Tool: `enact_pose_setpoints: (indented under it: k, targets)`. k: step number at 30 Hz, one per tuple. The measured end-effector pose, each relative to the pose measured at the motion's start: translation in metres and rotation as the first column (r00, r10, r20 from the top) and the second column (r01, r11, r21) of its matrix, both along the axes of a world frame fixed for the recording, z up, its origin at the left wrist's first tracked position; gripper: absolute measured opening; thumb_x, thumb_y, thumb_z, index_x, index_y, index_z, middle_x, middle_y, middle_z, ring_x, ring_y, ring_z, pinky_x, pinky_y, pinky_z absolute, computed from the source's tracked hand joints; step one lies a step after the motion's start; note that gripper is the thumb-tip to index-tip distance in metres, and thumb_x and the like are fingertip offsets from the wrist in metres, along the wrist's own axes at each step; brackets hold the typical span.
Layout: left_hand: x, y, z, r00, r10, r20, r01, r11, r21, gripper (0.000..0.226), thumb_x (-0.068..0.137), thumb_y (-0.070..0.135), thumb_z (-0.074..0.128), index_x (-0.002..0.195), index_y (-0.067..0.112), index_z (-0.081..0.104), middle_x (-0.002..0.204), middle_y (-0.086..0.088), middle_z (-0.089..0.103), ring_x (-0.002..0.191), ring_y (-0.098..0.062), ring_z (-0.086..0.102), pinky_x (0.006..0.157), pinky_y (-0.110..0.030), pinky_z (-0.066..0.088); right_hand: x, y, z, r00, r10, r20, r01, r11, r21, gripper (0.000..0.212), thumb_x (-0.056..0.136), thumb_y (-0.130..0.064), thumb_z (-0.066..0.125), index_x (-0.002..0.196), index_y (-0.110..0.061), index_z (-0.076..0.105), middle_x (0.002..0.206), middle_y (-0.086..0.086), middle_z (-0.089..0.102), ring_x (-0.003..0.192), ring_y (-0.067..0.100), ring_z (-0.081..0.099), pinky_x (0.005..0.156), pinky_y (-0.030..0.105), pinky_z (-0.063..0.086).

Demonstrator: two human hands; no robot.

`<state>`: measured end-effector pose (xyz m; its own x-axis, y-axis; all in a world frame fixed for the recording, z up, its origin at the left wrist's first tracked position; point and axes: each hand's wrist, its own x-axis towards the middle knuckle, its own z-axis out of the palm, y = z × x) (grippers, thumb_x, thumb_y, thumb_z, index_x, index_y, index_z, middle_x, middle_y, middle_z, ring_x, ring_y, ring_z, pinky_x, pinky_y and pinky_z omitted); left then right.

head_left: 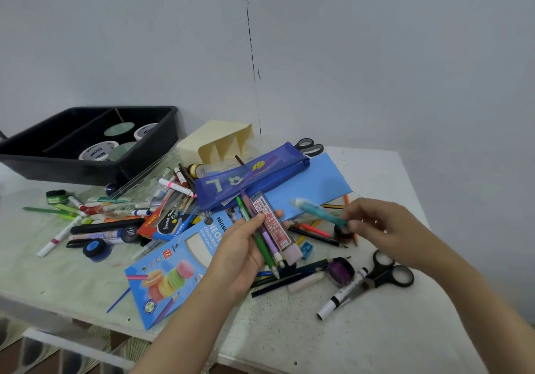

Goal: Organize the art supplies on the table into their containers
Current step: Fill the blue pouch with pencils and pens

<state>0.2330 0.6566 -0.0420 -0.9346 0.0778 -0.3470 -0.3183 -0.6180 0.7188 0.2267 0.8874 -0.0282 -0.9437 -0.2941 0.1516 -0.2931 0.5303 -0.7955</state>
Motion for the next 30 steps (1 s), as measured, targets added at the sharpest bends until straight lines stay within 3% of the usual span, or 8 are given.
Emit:
enact_pose_setpoints:
  k: [5,10,14,18,24,26,28,30]
  targets:
    - [0.002,0.013,0.004,0.999,-0.023,-0.023,0.022,0.999,-0.039,0.029,0.087,0.029,0.052,0.102,0.005,0.06,0.101,-0.017,0.07,0.09,-0.027,0.067,0.089,-0.048,0.051,0.014,-0.04,-0.001,0.996,0.015,0.086,-0.004,0.992,-0.124,0.02,0.086,-0.007,0.063,0.078,-0.025,0.064,0.067,-0.003,0.068,0.057,0.003,0.057,0.056,0.014,0.044]
    - [0.002,0.013,0.002,0.999,-0.009,-0.032,0.006,0.995,-0.104,0.026,0.09,0.015,0.054,0.11,-0.001,0.056,0.109,-0.019,0.068,0.089,-0.026,0.069,0.077,-0.04,0.058,0.022,-0.061,-0.004,1.0,-0.015,-0.001,0.015,0.999,-0.029,0.016,0.082,-0.017,0.069,0.076,-0.03,0.062,0.063,-0.009,0.06,0.06,-0.001,0.053,0.057,0.011,0.041]
    - [0.004,0.011,0.002,0.999,0.024,-0.022,-0.026,0.995,-0.092,0.019,0.093,0.012,0.052,0.109,0.001,0.055,0.105,-0.017,0.069,0.086,-0.024,0.07,0.071,-0.037,0.059,0.023,-0.066,-0.006,0.999,0.012,0.049,-0.008,0.996,-0.093,0.014,0.084,-0.014,0.066,0.078,-0.024,0.06,0.073,-0.012,0.06,0.064,-0.002,0.056,0.06,0.013,0.044]
    - [0.006,0.012,0.005,0.998,0.044,-0.038,-0.047,0.994,-0.101,0.014,0.094,0.013,0.05,0.1,0.003,0.058,0.096,-0.014,0.072,0.09,-0.027,0.068,0.081,-0.043,0.056,0.027,-0.072,-0.007,0.968,0.113,0.223,-0.048,0.959,-0.28,0.018,0.094,-0.006,0.049,0.101,-0.023,0.048,0.094,-0.009,0.061,0.069,-0.003,0.06,0.063,0.016,0.049]
    - [0.004,0.012,0.009,0.999,0.021,-0.046,-0.026,0.992,-0.12,0.025,0.095,0.02,0.05,0.111,0.003,0.057,0.104,-0.01,0.071,0.093,-0.026,0.068,0.078,-0.04,0.057,0.032,-0.076,-0.01,0.949,0.277,0.15,-0.237,0.942,-0.236,0.019,0.093,-0.03,0.049,0.109,-0.039,0.043,0.093,-0.003,0.057,0.082,0.027,0.055,0.078,0.04,0.049]
    - [0.004,0.011,0.01,0.998,-0.025,-0.059,0.017,0.989,-0.145,0.03,0.095,0.024,0.048,0.115,0.003,0.057,0.107,-0.006,0.071,0.097,-0.023,0.068,0.079,-0.037,0.057,0.031,-0.076,-0.009,0.949,0.291,0.121,-0.26,0.94,-0.221,0.015,0.092,-0.031,0.048,0.106,-0.036,0.049,0.092,-0.003,0.054,0.083,0.025,0.052,0.076,0.036,0.047]
    - [0.004,0.01,0.012,0.994,-0.087,-0.073,0.074,0.983,-0.168,0.034,0.095,0.026,0.047,0.119,0.004,0.057,0.11,-0.004,0.07,0.101,-0.02,0.067,0.083,-0.034,0.055,0.031,-0.076,-0.008,0.947,0.296,0.124,-0.258,0.931,-0.258,0.012,0.094,-0.023,0.052,0.102,-0.03,0.057,0.087,-0.012,0.054,0.078,0.009,0.053,0.07,0.022,0.046]
    - [0.004,0.01,0.013,0.989,-0.13,-0.074,0.115,0.978,-0.173,0.034,0.095,0.026,0.046,0.118,0.004,0.058,0.111,-0.003,0.07,0.104,-0.02,0.066,0.089,-0.037,0.052,0.031,-0.077,-0.007,0.935,0.307,0.179,-0.241,0.918,-0.316,0.015,0.094,-0.011,0.054,0.1,-0.022,0.061,0.084,-0.017,0.057,0.077,0.0,0.056,0.07,0.018,0.047]
